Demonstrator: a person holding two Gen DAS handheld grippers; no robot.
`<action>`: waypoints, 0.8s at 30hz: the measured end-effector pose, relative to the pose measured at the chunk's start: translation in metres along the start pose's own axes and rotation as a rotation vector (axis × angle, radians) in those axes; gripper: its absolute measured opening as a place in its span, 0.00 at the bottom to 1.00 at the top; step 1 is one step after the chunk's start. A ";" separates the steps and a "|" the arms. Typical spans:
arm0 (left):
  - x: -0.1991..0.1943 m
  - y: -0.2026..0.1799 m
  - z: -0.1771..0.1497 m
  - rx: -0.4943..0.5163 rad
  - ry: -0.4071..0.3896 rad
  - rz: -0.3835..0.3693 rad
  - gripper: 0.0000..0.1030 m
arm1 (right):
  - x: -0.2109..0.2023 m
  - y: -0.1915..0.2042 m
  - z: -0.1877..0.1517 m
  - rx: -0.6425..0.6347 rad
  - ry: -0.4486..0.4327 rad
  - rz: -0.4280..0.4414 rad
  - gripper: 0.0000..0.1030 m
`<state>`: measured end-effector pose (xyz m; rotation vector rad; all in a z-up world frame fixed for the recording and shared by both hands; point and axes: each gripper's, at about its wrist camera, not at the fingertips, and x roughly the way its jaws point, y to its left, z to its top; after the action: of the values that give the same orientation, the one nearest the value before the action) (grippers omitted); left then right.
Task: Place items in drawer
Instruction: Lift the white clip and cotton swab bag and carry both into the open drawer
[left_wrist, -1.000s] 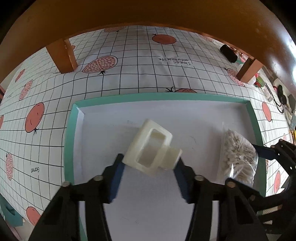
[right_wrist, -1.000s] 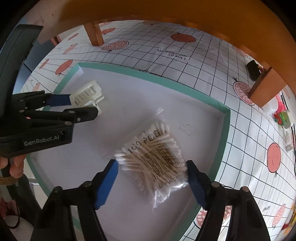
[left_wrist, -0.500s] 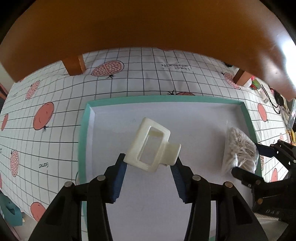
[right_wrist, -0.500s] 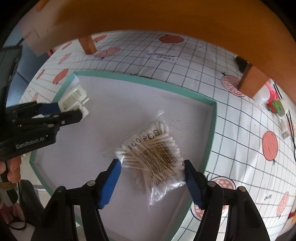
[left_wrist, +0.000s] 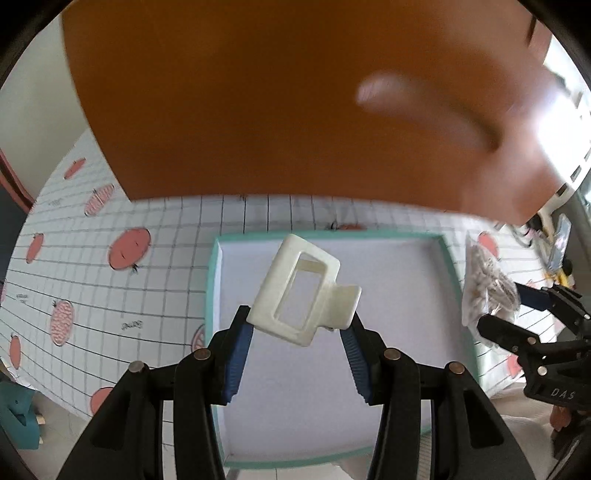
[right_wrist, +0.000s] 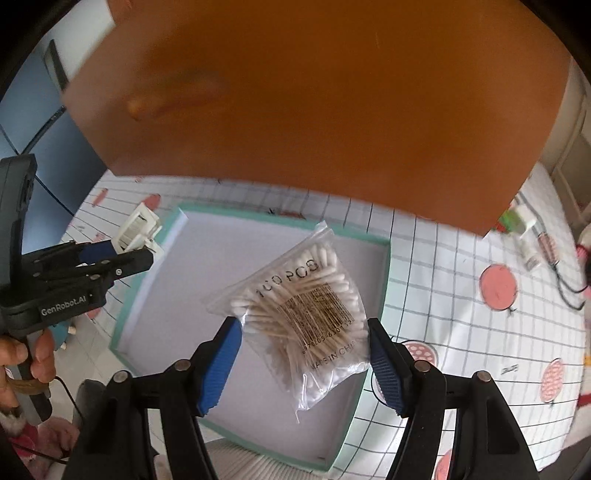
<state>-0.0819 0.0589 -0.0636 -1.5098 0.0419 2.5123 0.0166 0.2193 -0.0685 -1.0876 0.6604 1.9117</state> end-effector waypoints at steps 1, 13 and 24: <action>-0.010 0.000 0.002 0.001 -0.016 -0.004 0.48 | -0.006 0.003 0.002 -0.006 -0.014 0.000 0.69; -0.116 -0.003 0.032 0.008 -0.215 -0.062 0.48 | -0.106 0.039 0.042 -0.044 -0.220 0.021 0.69; -0.175 0.002 0.110 0.062 -0.325 -0.088 0.48 | -0.156 0.053 0.131 -0.053 -0.265 0.001 0.69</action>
<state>-0.0987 0.0430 0.1416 -1.0419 0.0023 2.6236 -0.0409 0.2284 0.1338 -0.8447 0.4639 2.0384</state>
